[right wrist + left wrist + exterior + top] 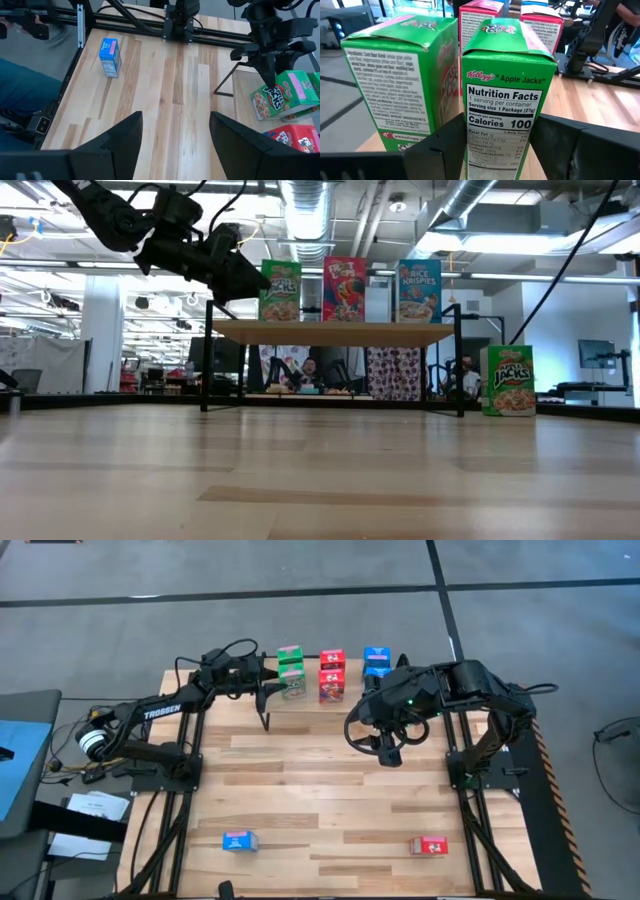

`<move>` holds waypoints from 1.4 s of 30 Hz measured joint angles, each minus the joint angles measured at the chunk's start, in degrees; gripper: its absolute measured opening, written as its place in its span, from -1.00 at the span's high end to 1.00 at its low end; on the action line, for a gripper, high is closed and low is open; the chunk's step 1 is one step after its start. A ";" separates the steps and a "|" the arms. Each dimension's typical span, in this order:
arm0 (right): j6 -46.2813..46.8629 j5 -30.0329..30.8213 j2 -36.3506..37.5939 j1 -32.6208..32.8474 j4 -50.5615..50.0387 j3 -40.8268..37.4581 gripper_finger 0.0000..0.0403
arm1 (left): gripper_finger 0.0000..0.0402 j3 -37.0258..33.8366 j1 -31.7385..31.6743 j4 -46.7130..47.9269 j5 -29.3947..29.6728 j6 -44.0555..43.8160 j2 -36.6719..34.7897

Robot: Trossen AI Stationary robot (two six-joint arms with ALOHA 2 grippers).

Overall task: Stack cereal on shelf
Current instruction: Put the bottom green cereal box on the shelf aligned with the other green cereal box, then put the red cereal box on the shelf aligned with the other red cereal boxes

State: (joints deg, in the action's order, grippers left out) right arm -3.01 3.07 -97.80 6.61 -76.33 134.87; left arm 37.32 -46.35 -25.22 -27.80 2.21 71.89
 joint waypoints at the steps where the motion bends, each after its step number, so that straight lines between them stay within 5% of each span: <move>1: 0.00 0.00 0.00 0.00 0.00 0.00 -0.27 | 0.06 0.00 0.00 0.16 0.16 0.11 0.00; 15: 0.00 0.00 0.00 0.00 0.01 0.00 -0.27 | -0.37 -0.04 0.00 2.44 2.18 0.66 0.07; 35: 0.01 0.00 -0.02 0.00 0.01 0.00 -0.27 | -0.39 -0.03 0.00 5.37 8.03 -0.54 -1.90; 42: 0.00 0.00 -0.02 0.00 0.01 0.00 -0.27 | -0.39 -0.04 0.02 5.39 5.68 -2.35 -1.88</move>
State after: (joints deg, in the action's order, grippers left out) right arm -3.00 3.07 -97.82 6.61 -76.31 134.87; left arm 37.28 -46.33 -19.84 -22.12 -0.13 70.02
